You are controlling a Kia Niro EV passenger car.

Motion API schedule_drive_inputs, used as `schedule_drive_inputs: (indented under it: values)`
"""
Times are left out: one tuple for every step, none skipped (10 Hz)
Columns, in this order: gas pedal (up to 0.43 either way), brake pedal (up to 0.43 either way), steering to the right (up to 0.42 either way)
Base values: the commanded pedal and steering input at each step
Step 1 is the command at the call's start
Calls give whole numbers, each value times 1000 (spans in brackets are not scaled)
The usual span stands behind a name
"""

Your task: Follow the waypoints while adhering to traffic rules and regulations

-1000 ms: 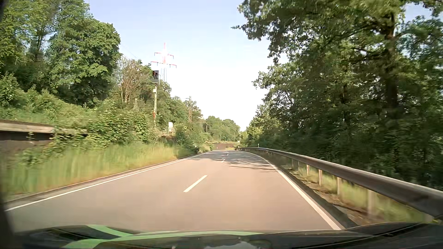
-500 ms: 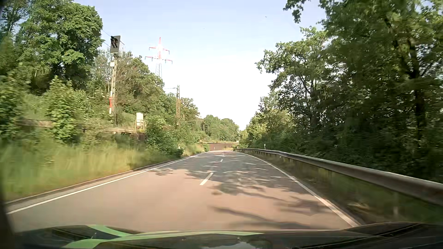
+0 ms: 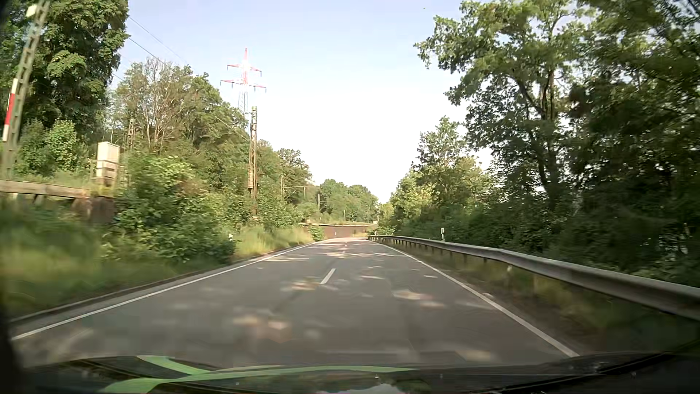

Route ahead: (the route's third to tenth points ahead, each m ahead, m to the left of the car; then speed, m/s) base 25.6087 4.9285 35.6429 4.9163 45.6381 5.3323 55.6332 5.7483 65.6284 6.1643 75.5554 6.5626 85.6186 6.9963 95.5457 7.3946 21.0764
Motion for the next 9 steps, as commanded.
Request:
schedule_drive_inputs:
  values:
    - [150, 0, -8]
    - [157, 0, -8]
    - [157, 0, -8]
    - [169, 0, -8]
    - [169, 0, -10]
    - [169, 0, -11]
    - [169, 0, -13]
    - [169, 0, -14]
    - [169, 0, -14]
